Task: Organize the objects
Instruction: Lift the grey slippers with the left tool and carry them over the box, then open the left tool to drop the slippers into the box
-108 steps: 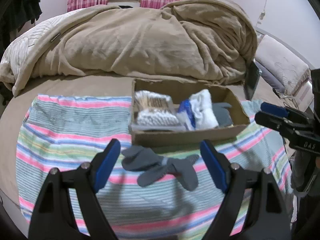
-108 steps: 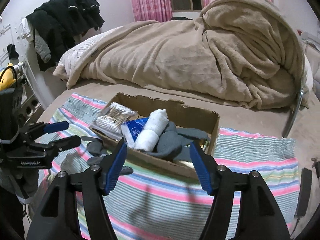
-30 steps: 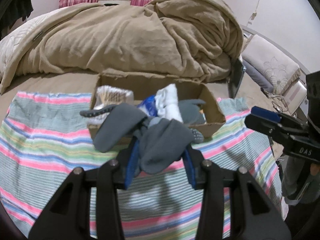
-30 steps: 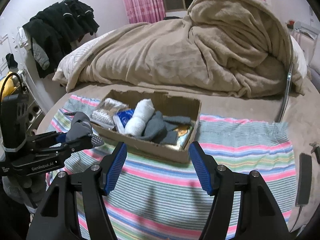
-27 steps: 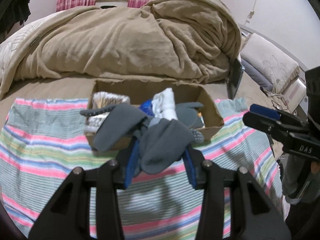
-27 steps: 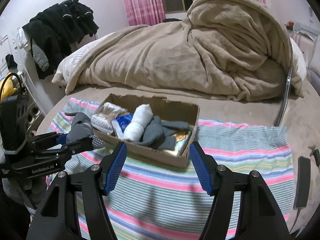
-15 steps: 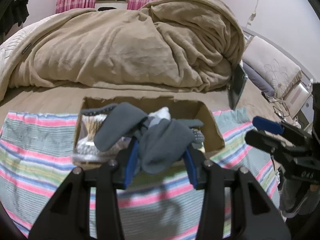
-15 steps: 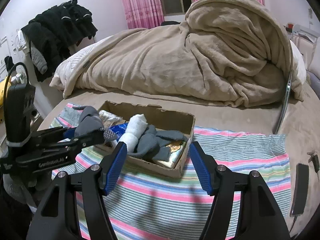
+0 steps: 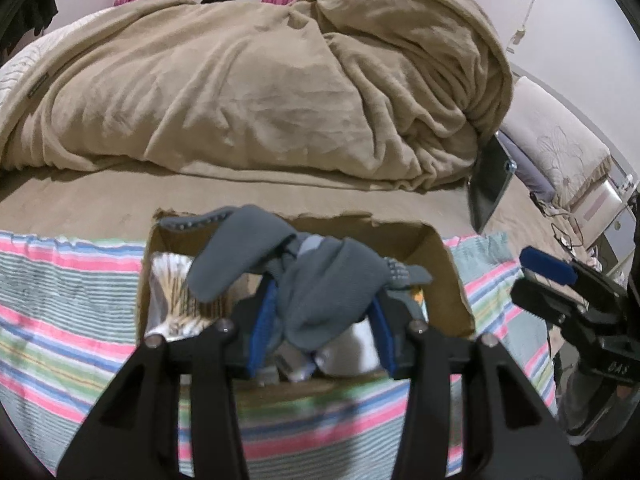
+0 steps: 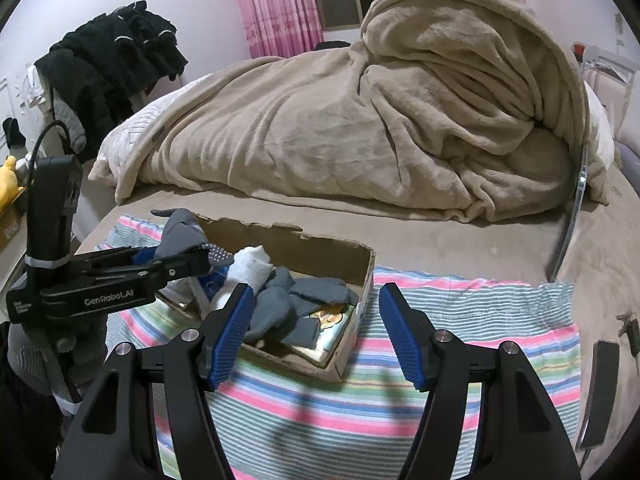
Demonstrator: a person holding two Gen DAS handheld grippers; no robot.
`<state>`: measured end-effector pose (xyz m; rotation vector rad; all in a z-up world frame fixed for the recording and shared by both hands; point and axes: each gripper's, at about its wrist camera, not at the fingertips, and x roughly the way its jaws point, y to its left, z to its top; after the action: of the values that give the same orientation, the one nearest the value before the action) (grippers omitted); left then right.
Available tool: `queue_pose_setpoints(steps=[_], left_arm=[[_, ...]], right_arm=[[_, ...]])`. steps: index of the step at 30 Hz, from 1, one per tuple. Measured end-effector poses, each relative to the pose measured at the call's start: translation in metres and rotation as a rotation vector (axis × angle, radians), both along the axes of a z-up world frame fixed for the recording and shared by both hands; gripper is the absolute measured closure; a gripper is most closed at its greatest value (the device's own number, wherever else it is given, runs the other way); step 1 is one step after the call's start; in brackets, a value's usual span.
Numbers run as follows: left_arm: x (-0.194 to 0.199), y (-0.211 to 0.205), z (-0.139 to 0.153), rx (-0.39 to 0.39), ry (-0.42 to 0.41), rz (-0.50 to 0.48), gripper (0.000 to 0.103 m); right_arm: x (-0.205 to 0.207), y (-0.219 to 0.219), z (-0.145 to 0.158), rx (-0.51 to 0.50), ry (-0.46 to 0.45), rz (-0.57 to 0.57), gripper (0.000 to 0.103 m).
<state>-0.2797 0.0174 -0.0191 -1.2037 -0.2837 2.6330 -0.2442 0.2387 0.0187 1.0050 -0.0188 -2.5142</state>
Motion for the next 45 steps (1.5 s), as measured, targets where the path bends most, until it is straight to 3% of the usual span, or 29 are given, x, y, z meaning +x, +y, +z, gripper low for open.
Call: queue_pose_setpoints(steps=[16, 21, 29, 33, 45], left_arm=[[-0.050, -0.003, -0.027, 0.001, -0.082, 0.003, 0.056], [-0.054, -0.004, -0.037, 0.008, -0.122, 0.002, 0.044], [-0.040, -0.007, -0.027, -0.007, -0.105, 0.003, 0.039], [-0.025, -0.006, -0.014, -0.019, -0.073, 0.007, 0.019], [0.019, -0.008, 0.023, -0.030, 0.000, 0.003, 0.018]], right_arm=[[-0.020, -0.009, -0.014, 0.011, -0.018, 0.020, 0.035], [-0.022, -0.010, -0.019, 0.012, -0.029, 0.020, 0.035], [-0.019, -0.009, -0.018, 0.006, -0.031, 0.014, 0.035], [-0.013, -0.009, -0.015, 0.008, -0.030, 0.013, 0.035], [0.024, -0.015, 0.006, 0.020, 0.002, 0.022, 0.035]])
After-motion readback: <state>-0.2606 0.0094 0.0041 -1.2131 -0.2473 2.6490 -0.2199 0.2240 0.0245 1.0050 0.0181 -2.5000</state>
